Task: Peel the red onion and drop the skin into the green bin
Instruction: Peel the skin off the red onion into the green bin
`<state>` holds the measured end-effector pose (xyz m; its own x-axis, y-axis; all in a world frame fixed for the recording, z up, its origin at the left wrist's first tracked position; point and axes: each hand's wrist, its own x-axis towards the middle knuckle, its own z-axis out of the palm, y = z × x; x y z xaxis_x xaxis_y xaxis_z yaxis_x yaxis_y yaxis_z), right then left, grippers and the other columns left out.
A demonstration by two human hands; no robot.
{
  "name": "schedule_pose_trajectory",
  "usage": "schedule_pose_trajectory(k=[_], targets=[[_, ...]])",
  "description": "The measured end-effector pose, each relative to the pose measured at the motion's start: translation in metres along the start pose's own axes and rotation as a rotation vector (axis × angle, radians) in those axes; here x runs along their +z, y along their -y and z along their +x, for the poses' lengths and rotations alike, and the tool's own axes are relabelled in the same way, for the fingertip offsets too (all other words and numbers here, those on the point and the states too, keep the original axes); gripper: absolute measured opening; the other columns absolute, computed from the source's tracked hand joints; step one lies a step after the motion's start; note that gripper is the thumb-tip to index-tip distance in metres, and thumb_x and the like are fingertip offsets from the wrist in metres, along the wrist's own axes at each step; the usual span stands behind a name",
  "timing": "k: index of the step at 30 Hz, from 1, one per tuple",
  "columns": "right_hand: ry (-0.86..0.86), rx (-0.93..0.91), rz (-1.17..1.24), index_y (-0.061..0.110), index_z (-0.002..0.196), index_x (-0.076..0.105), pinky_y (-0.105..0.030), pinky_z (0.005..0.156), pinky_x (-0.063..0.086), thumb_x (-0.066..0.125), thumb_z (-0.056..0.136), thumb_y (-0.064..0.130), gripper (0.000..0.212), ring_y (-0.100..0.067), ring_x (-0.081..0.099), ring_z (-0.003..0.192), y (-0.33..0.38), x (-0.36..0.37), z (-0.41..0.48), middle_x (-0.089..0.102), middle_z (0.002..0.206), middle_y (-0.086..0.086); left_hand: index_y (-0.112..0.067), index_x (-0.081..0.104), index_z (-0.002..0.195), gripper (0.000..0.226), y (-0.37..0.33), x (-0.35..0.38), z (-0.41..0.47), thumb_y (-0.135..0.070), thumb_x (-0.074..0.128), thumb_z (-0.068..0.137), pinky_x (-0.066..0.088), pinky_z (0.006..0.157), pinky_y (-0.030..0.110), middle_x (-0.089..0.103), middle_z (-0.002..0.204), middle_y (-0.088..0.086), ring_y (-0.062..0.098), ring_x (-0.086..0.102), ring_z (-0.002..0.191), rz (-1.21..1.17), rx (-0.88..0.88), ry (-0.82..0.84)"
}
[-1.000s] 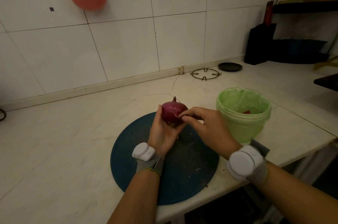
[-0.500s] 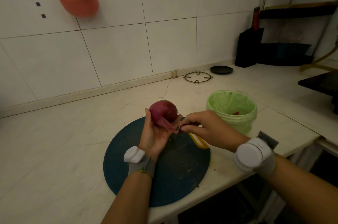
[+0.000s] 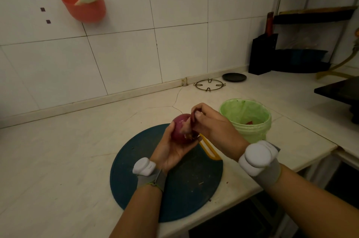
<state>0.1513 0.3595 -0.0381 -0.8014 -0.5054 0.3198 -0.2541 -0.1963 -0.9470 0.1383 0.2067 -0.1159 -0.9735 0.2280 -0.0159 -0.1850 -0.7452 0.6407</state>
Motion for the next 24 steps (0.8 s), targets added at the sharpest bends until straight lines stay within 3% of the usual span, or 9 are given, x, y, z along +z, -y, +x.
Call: schedule_pose_trajectory(k=[2,7,12,17,20,22,24], targets=[[-0.052,0.029,0.085,0.005,0.094,0.043,-0.034,0.070,0.046,0.031,0.099,0.005,0.014,-0.014,0.044,0.056,-0.003,0.004,0.003,0.040,0.066,-0.006,-0.010,0.052,0.122,0.090,0.000,-0.001,0.001,-0.036,0.092,0.046,0.056,0.081,0.046,0.068,0.107,0.022,0.037,0.064,0.104,-0.005,0.029,0.014],[-0.182,0.181,-0.139,0.010,0.084,0.045,-0.019,0.048,0.035,0.034,0.098,0.007,0.019,-0.003,0.035,0.045,-0.013,0.011,0.011,0.036,0.060,0.002,-0.011,0.052,0.119,0.094,0.002,-0.001,0.003,-0.042,0.092,0.039,0.056,0.083,0.044,0.071,0.100,0.018,0.032,0.067,0.099,0.036,0.069,-0.010],[-0.144,0.489,0.115,0.011,0.078,0.043,-0.019,0.041,0.026,0.032,0.096,0.002,0.023,-0.005,0.029,0.039,-0.010,0.018,0.003,0.034,0.056,0.001,-0.009,0.038,0.136,0.113,-0.001,-0.006,0.006,-0.049,0.090,0.043,0.054,0.086,0.045,0.056,0.124,0.025,0.038,0.058,0.115,0.049,0.072,-0.112],[-0.315,0.189,-0.388,0.012,0.095,0.050,-0.028,0.057,0.043,0.042,0.096,0.014,0.009,-0.012,0.048,0.059,0.014,-0.003,0.003,0.050,0.072,-0.001,-0.019,0.050,0.119,0.101,-0.002,-0.003,0.002,-0.048,0.092,0.032,0.059,0.070,0.035,0.070,0.105,0.017,0.033,0.068,0.095,0.103,0.044,-0.034],[-0.469,-0.006,-0.653,0.019,0.101,0.051,-0.022,0.066,0.045,0.051,0.093,0.024,0.010,-0.008,0.055,0.077,0.035,-0.039,0.006,0.057,0.086,0.008,-0.021,0.051,0.123,0.100,-0.004,-0.003,0.001,-0.039,0.095,0.034,0.058,0.068,0.033,0.067,0.110,0.019,0.035,0.066,0.098,0.111,0.041,0.021],[-0.519,0.006,-0.792,0.018,0.099,0.051,-0.022,0.062,0.043,0.055,0.091,0.027,0.012,-0.010,0.057,0.078,0.040,-0.064,0.008,0.059,0.088,0.005,-0.020,0.053,0.122,0.097,-0.004,-0.003,0.001,-0.033,0.095,0.036,0.058,0.069,0.033,0.064,0.113,0.020,0.038,0.065,0.099,0.101,0.034,0.057],[-0.485,0.179,-0.992,0.016,0.100,0.052,-0.026,0.064,0.044,0.057,0.090,0.029,0.018,-0.016,0.057,0.080,0.037,-0.084,0.009,0.060,0.091,0.000,-0.019,0.055,0.119,0.096,-0.003,-0.002,0.000,-0.031,0.096,0.033,0.059,0.067,0.032,0.063,0.112,0.021,0.039,0.066,0.096,0.089,0.012,0.097]])
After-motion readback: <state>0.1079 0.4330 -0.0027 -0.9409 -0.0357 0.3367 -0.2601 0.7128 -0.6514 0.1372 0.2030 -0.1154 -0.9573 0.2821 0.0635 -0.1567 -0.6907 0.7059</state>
